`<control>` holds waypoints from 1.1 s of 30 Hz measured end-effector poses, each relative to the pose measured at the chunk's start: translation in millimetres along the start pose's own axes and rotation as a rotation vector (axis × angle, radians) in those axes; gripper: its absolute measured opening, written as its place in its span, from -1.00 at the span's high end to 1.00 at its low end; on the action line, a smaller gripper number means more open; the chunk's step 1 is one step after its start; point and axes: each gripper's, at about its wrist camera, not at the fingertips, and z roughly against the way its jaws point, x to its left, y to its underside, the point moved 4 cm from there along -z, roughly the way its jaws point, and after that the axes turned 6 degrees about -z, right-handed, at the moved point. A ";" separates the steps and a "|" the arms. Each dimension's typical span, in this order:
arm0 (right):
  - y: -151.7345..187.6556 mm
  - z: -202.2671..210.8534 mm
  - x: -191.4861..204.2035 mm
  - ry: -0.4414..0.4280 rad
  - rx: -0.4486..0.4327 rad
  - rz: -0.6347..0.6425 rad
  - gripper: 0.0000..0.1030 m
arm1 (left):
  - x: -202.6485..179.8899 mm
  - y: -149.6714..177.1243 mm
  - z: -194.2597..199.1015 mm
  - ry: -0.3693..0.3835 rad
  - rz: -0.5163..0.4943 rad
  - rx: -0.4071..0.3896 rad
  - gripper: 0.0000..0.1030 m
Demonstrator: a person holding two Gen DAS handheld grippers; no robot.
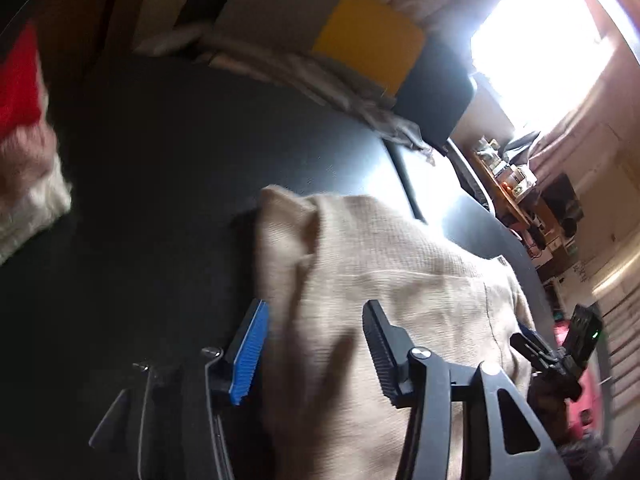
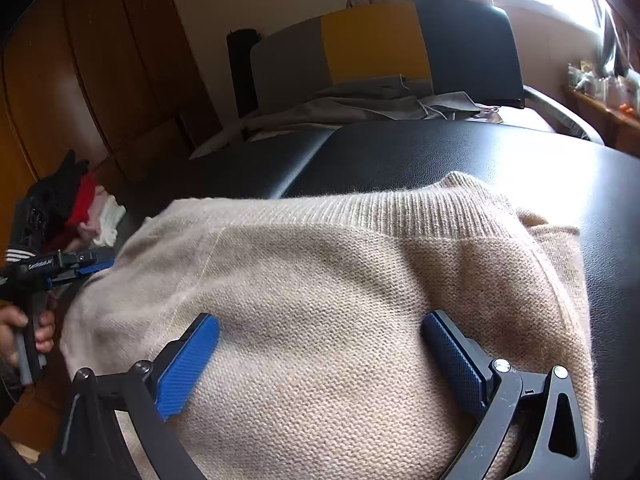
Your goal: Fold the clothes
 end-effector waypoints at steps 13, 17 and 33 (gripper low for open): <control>2.5 2.5 0.6 -0.027 -0.015 -0.013 -1.00 | -7.8 -11.3 -31.0 0.105 0.013 0.180 -0.13; 1.7 5.7 -4.0 -0.069 -0.028 -0.038 -1.00 | 3.4 -14.2 -32.4 0.089 0.101 0.195 0.55; -19.4 62.0 -6.8 -0.296 0.412 0.301 -1.00 | -4.2 -75.4 -15.2 -0.025 0.045 0.115 0.78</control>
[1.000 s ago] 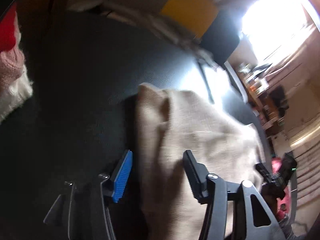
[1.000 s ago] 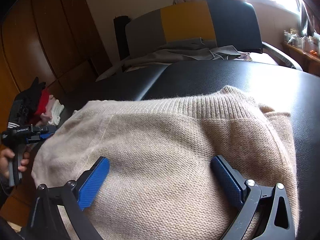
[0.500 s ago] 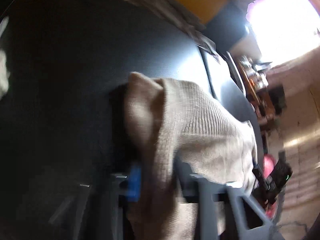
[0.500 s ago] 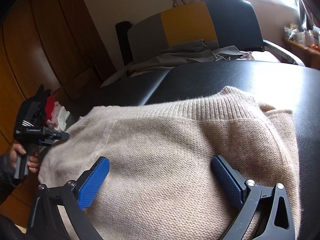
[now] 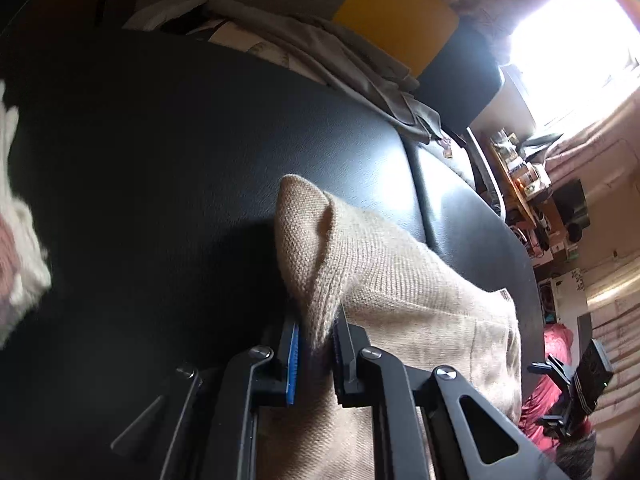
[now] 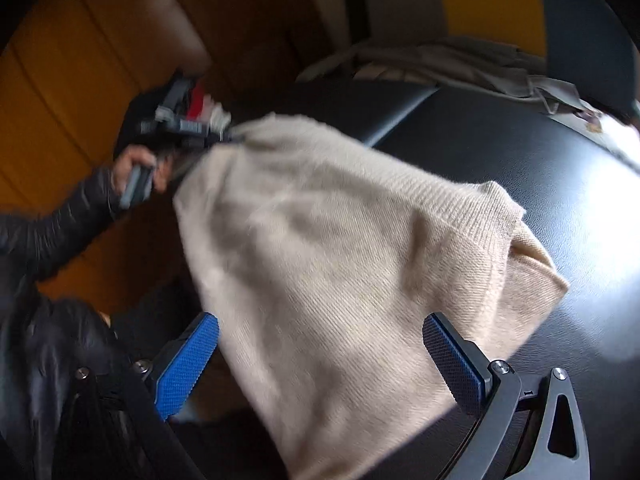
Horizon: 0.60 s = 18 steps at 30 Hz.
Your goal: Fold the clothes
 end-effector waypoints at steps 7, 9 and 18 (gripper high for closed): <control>16.1 -47.4 -41.5 0.148 0.250 0.052 -1.00 | -31.7 -14.3 8.1 0.165 0.003 0.007 0.78; 20.5 -52.1 -43.6 0.162 0.263 0.090 -1.00 | -44.4 -11.2 14.4 0.234 0.006 0.011 0.79; 31.8 -54.2 -44.1 0.199 0.227 0.094 -1.00 | -141.3 -9.0 25.1 0.463 -0.006 -0.016 0.80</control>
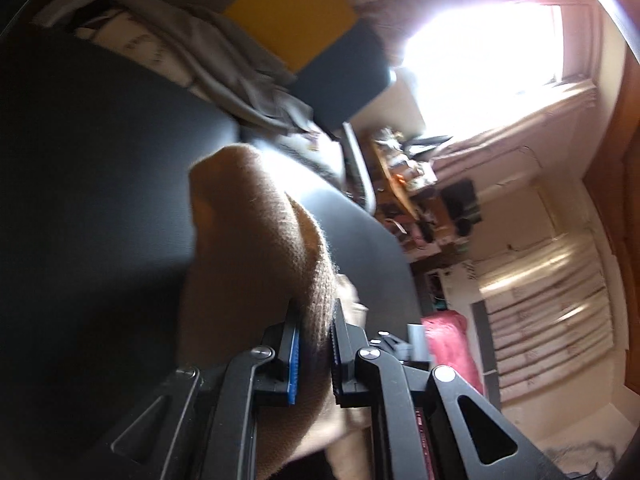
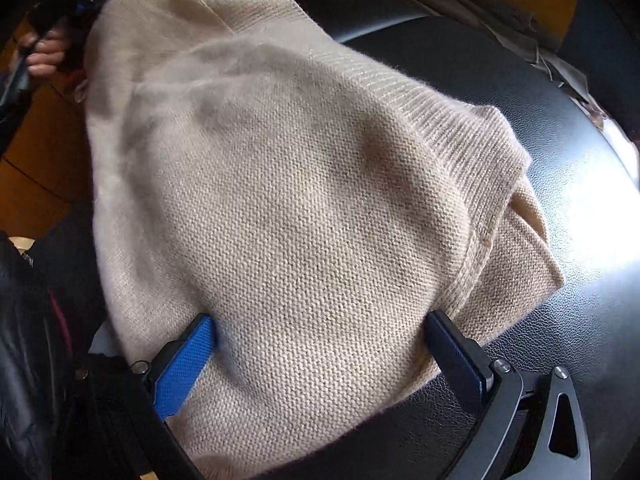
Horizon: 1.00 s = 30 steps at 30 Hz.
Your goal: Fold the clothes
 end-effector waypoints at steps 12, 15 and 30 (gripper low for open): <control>22.2 11.0 -9.9 -0.040 -0.135 -0.049 -1.00 | -112.5 12.3 -147.7 0.044 0.021 0.145 0.80; 29.4 14.4 -13.1 -0.055 -0.175 -0.058 -1.00 | -110.4 29.6 -197.5 0.006 0.069 0.222 0.80; 59.7 27.3 -33.0 -0.129 -0.311 -0.092 -1.00 | -113.3 63.4 -287.9 -0.035 0.144 0.337 0.78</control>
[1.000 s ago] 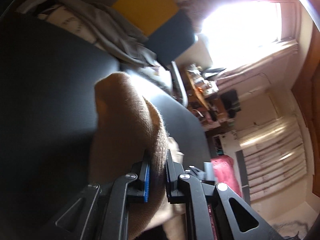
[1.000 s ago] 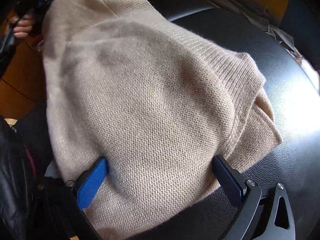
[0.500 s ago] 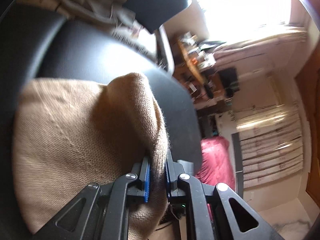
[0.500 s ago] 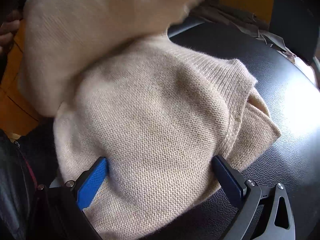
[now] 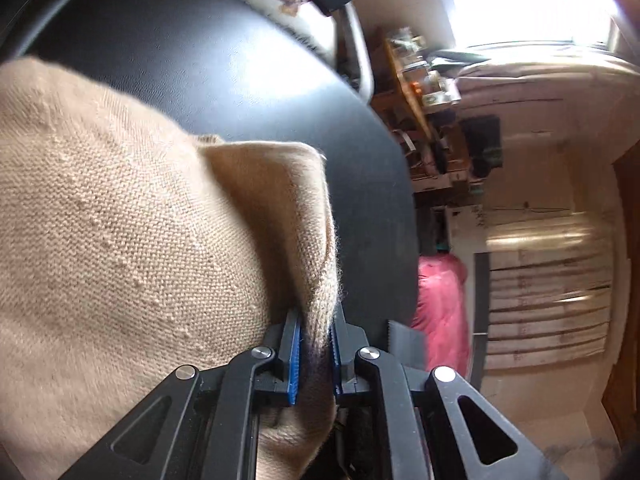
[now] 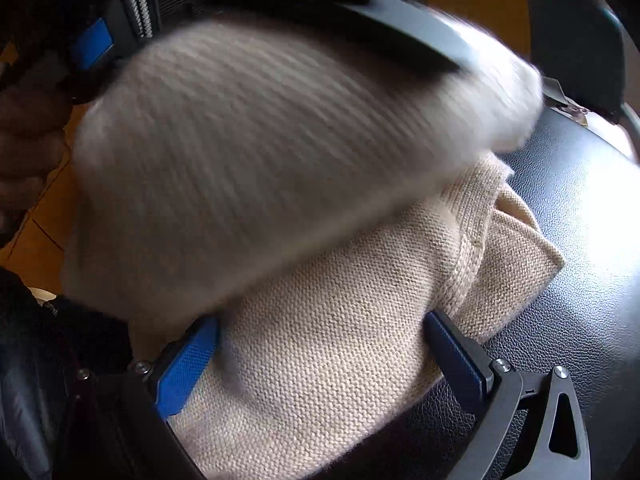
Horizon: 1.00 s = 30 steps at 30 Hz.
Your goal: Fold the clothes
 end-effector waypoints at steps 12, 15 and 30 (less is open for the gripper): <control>37.7 47.6 -9.3 0.100 -0.004 0.014 -1.00 | -45.4 0.7 85.7 0.173 -0.078 -0.003 0.53; 52.0 74.6 -14.8 0.102 -0.006 -0.021 -1.00 | -30.6 -5.6 130.2 0.068 -0.155 -0.113 0.51; -22.7 43.6 97.8 -0.294 0.103 -0.071 -1.00 | 106.8 84.5 187.2 -0.106 -0.235 -0.344 0.51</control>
